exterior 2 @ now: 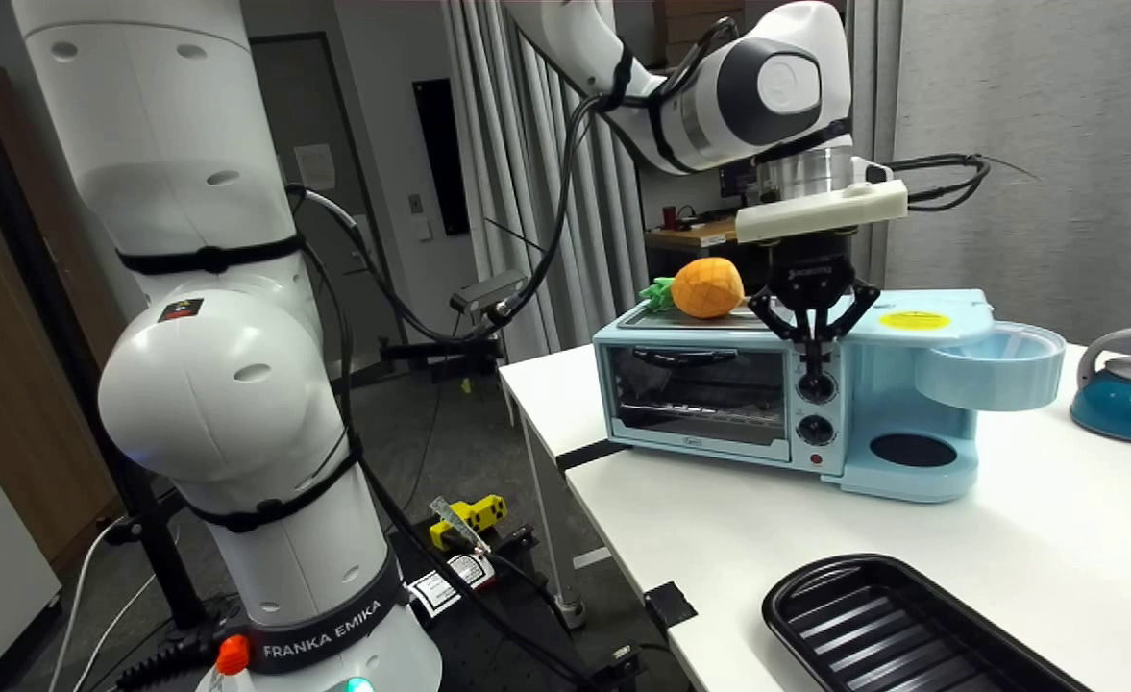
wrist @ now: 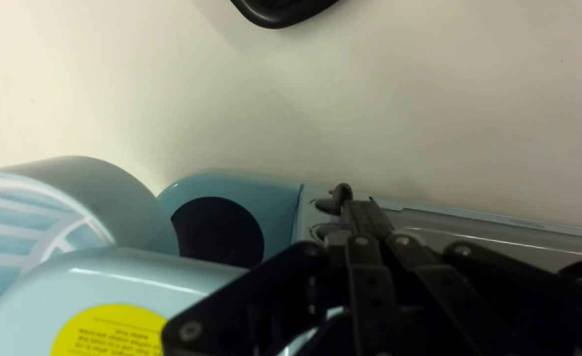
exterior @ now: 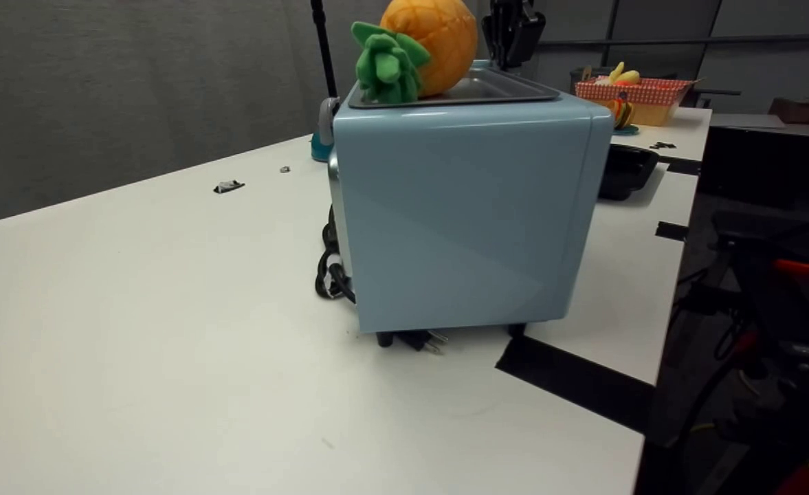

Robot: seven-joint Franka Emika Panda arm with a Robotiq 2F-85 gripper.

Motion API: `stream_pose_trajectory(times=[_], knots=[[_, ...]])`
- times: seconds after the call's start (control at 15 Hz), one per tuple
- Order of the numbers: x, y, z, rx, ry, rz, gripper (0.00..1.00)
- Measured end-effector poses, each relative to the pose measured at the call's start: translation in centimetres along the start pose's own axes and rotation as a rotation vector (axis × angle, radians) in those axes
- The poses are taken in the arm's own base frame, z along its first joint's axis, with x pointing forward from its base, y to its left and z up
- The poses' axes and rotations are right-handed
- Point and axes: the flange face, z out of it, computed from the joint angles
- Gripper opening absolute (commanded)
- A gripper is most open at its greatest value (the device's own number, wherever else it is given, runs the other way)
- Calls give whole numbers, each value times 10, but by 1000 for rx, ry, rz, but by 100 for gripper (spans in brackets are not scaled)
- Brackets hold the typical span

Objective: Switch off the breakfast maker

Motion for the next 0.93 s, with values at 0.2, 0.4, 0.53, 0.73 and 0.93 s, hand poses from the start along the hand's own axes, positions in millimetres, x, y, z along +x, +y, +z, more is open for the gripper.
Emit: stream_pose_trajectory(times=[0.2,0.4,0.53,0.73,0.93], knots=[[2,-1,-1,-8,11,-8,0],[4,-3,-4,-16,22,-20,0],[5,-5,-7,-22,30,-27,0],[9,-9,-14,-32,40,-38,0],[9,-10,-20,-40,49,-44,0]])
